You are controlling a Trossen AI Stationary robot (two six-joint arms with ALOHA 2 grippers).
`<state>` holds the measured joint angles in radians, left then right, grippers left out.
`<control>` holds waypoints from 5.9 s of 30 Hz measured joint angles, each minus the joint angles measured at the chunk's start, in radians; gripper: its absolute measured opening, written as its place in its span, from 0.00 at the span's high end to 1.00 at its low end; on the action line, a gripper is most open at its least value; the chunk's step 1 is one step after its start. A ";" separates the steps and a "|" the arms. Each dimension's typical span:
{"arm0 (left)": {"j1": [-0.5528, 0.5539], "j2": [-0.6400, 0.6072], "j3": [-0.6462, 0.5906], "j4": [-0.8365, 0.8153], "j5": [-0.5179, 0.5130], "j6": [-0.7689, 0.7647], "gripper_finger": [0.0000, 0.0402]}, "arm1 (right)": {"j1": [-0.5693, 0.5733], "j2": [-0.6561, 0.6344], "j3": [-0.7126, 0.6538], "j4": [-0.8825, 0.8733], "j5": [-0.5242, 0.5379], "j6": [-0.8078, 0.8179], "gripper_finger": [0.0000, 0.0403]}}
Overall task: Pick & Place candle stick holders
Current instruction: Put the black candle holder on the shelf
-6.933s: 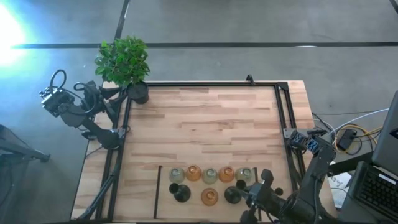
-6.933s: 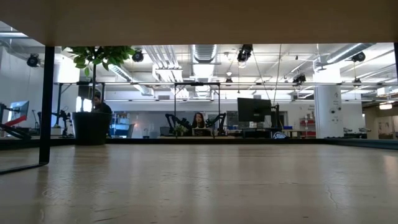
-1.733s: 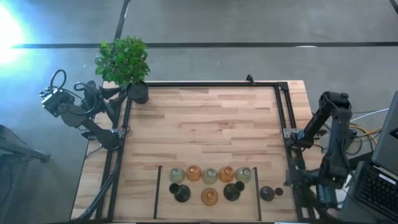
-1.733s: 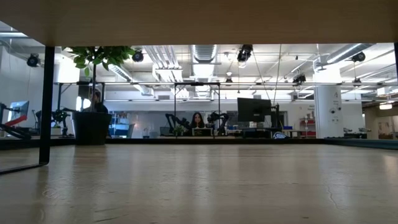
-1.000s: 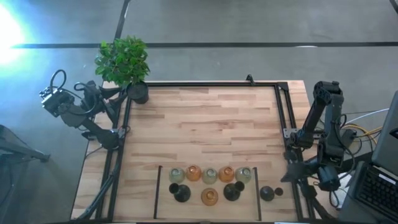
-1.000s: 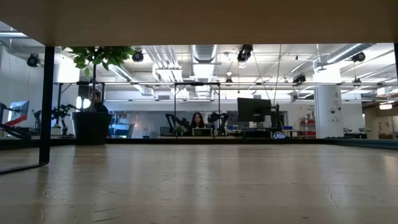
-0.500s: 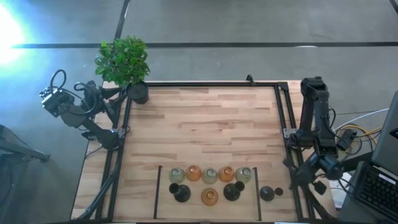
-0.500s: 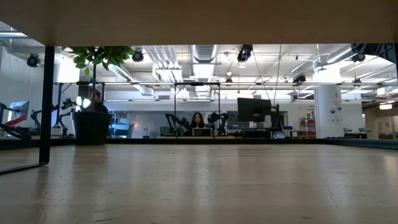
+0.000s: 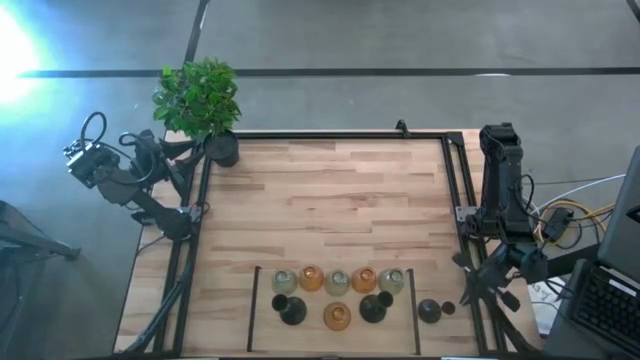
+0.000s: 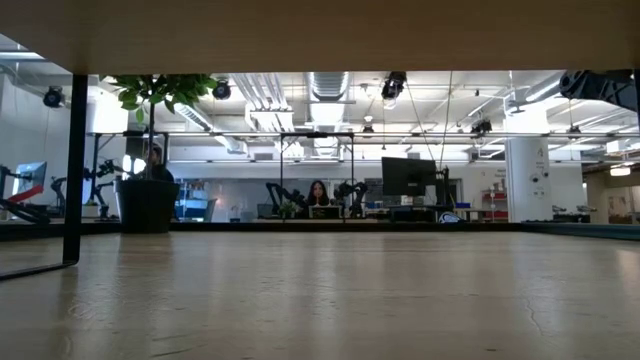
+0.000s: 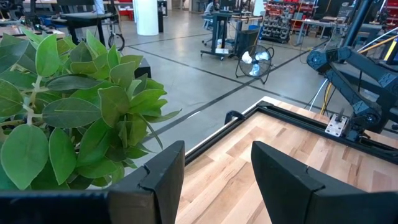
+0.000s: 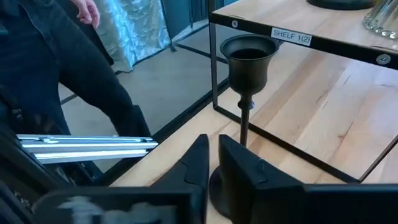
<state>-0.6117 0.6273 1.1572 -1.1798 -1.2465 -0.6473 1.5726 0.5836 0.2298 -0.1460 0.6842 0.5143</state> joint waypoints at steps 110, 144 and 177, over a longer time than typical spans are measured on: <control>0.000 0.000 0.000 0.000 0.000 0.000 0.53 | -0.349 0.226 0.009 0.190 -0.296 0.055 0.71; 0.000 0.000 0.000 0.000 0.000 0.000 0.53 | -0.386 0.220 0.027 0.194 -0.322 0.055 0.98; 0.000 0.000 0.000 0.000 0.000 0.000 0.53 | -0.386 0.484 1.214 -0.718 0.119 0.292 0.98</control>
<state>-0.6119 0.6273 1.1572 -1.1801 -1.2467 -0.6474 1.1862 1.0679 1.4443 -0.8639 0.8035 0.8066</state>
